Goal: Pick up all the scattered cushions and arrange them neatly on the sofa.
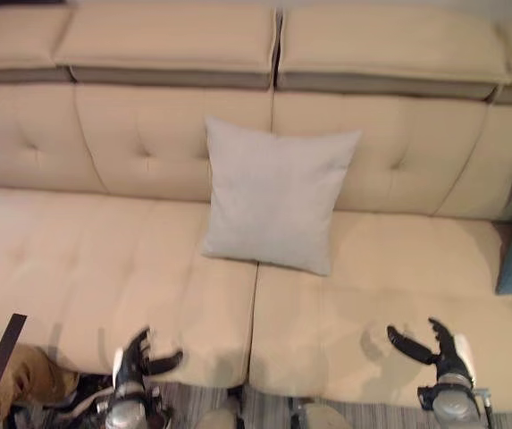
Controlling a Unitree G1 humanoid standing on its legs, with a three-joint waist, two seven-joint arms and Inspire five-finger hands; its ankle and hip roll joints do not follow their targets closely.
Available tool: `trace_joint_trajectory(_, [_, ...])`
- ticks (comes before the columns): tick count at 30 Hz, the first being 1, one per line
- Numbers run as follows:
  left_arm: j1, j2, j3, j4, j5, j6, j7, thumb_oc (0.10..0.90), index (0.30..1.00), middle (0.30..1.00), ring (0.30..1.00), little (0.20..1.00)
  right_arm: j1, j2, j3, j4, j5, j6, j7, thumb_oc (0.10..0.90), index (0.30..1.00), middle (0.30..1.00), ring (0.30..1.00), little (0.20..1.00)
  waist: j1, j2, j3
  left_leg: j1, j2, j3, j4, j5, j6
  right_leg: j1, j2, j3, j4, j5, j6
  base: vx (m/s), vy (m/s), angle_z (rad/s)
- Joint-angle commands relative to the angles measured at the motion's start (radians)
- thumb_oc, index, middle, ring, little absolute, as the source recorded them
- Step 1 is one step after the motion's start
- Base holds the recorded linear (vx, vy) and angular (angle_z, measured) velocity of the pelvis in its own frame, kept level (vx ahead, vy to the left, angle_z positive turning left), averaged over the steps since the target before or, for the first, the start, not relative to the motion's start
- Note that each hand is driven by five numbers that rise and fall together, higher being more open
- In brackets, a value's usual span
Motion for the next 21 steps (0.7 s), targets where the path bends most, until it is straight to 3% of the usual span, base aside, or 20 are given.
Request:
trace_joint_trajectory(1, [-0.075,0.062,-0.009,-0.018,0.052,-0.044,-0.005,0.8,0.9,0.9,0.9,0.9,-0.051,-0.039,-0.006,-0.015,-0.013,-0.068,-0.015,0.8,0.9,0.9,0.9,0.9,0.009,-0.029,-0.077,-0.034,-0.012,0.032,0.009,-0.034,-0.023,0.05,0.018,-0.04,0.01,-0.131,0.038,-0.08,-0.065,0.2])
trace_joint_trajectory(4, [-0.093,0.046,-0.036,0.076,0.079,-0.038,-0.005,0.8,0.9,0.9,0.9,0.9,-0.06,-0.009,0.021,0.062,0.018,-0.067,-0.013,0.8,0.9,0.9,0.9,0.9,0.01,-0.035,-0.061,-0.043,-0.011,0.031,0.049,-0.024,-0.026,0.058,0.016,-0.045,0.01,-0.134,0.03,-0.17,-0.052,0.26])
trace_joint_trajectory(5, [-0.115,0.035,-0.049,0.119,0.082,-0.035,0.001,0.8,0.9,0.9,0.9,0.9,-0.078,0.003,0.03,0.097,0.049,-0.062,-0.017,0.8,0.9,0.9,0.9,0.9,0.012,-0.054,-0.033,-0.098,-0.025,0.026,0.158,-0.063,-0.029,0.048,-0.002,-0.048,0.01,-0.12,0.024,-0.19,-0.018,0.19])
trace_joint_trajectory(6, [-0.116,0.035,-0.049,0.12,0.082,-0.036,0.001,0.8,0.9,0.9,0.9,0.9,-0.079,0.003,0.03,0.098,0.049,-0.062,-0.017,0.8,0.9,0.9,0.9,0.9,0.011,-0.053,-0.033,-0.102,-0.024,0.025,0.166,-0.068,-0.029,0.047,-0.002,-0.048,0.01,-0.12,0.024,-0.29,-0.023,0.28])
trace_joint_trajectory(8, [-0.124,0.007,-0.055,0.19,0.088,-0.03,0.001,0.8,0.9,0.9,0.9,0.9,-0.104,0.021,0.062,0.168,0.062,-0.055,-0.013,0.8,0.9,0.9,0.9,0.9,0.005,-0.077,-0.03,-0.082,-0.05,0.013,0.277,-0.182,-0.011,0.023,-0.029,-0.055,0.012,-0.097,0.027,-0.22,0.021,0.21])
trace_joint_trajectory(9, [-0.124,-0.002,-0.052,0.21,0.085,-0.03,-0.001,0.8,0.9,0.9,0.9,0.9,-0.109,0.02,0.069,0.189,0.057,-0.053,-0.01,0.8,0.9,0.9,0.9,0.9,0.006,-0.078,-0.029,-0.066,-0.051,0.006,0.321,-0.211,-0.008,0.026,-0.03,-0.054,0.012,-0.094,0.027,-0.13,0.034,0.09])
trace_joint_trajectory(11, [-0.124,-0.016,-0.055,0.239,0.081,-0.03,-0.005,0.8,0.9,0.9,0.9,0.9,-0.119,0.023,0.082,0.222,0.051,-0.049,-0.005,0.8,0.9,0.9,0.9,0.9,0.002,-0.076,-0.042,-0.02,-0.05,-0.013,0.348,-0.227,-0.007,0.018,-0.032,-0.054,0.015,-0.087,0.029,-0.06,0.077,-0.04])
trace_joint_trajectory(13, [-0.125,-0.022,-0.06,0.25,0.082,-0.031,-0.007,0.8,0.9,0.9,0.9,0.9,-0.122,0.023,0.087,0.238,0.05,-0.047,0.0,0.8,0.9,0.9,0.9,0.9,-0.001,-0.068,-0.045,0.019,-0.046,-0.02,0.331,-0.239,-0.009,0.019,-0.027,-0.057,0.017,-0.086,0.03,-0.04,0.1,-0.12])
trace_joint_trajectory(14, [-0.13,-0.029,-0.074,0.26,0.096,-0.029,-0.008,0.8,0.9,0.9,0.9,0.9,-0.131,0.027,0.096,0.273,0.049,-0.043,0.006,0.8,0.9,0.9,0.9,0.9,-0.014,-0.051,-0.06,0.097,-0.041,-0.03,0.253,-0.26,-0.01,0.002,-0.017,-0.061,0.024,-0.077,0.037,-0.06,0.114,0.07])
trace_joint_trajectory(16, [-0.144,-0.033,-0.098,0.267,0.121,-0.024,-0.007,0.8,0.9,0.9,0.9,0.9,-0.142,0.031,0.108,0.303,0.044,-0.039,0.005,0.8,0.9,0.9,0.9,0.9,-0.024,-0.044,-0.065,0.13,-0.046,-0.027,0.182,-0.272,-0.002,-0.017,-0.013,-0.066,0.032,-0.061,0.042,-0.09,0.122,0.16])
trace_joint_trajectory(18, [-0.144,-0.033,-0.098,0.267,0.121,-0.024,-0.007,0.8,0.9,0.9,0.9,0.9,-0.143,0.031,0.108,0.303,0.044,-0.039,0.005,0.8,0.9,0.9,0.9,0.9,-0.025,-0.044,-0.064,0.131,-0.046,-0.027,0.179,-0.27,-0.002,-0.017,-0.013,-0.066,0.032,-0.061,0.042,-0.09,0.092,0.22])
trace_joint_trajectory(19, [-0.166,-0.037,-0.112,0.273,0.126,-0.024,-0.002,0.8,0.9,0.9,0.9,0.9,-0.163,0.047,0.121,0.331,0.052,-0.035,0.005,0.8,0.9,0.9,0.9,0.9,-0.026,-0.049,-0.055,0.125,-0.067,-0.035,0.153,-0.268,0.013,-0.06,-0.019,-0.062,0.047,-0.024,0.057,-0.15,0.135,0.14])
trace_joint_trajectory(21, [-0.177,-0.035,-0.114,0.274,0.12,-0.027,0.0,0.8,0.9,0.9,0.9,0.9,-0.173,0.049,0.128,0.338,0.051,-0.03,0.001,0.8,0.9,0.9,0.9,0.9,-0.02,-0.055,-0.046,0.118,-0.083,-0.049,0.147,-0.265,0.02,-0.077,-0.022,-0.06,0.051,-0.011,0.064,-0.22,0.174,-0.08])
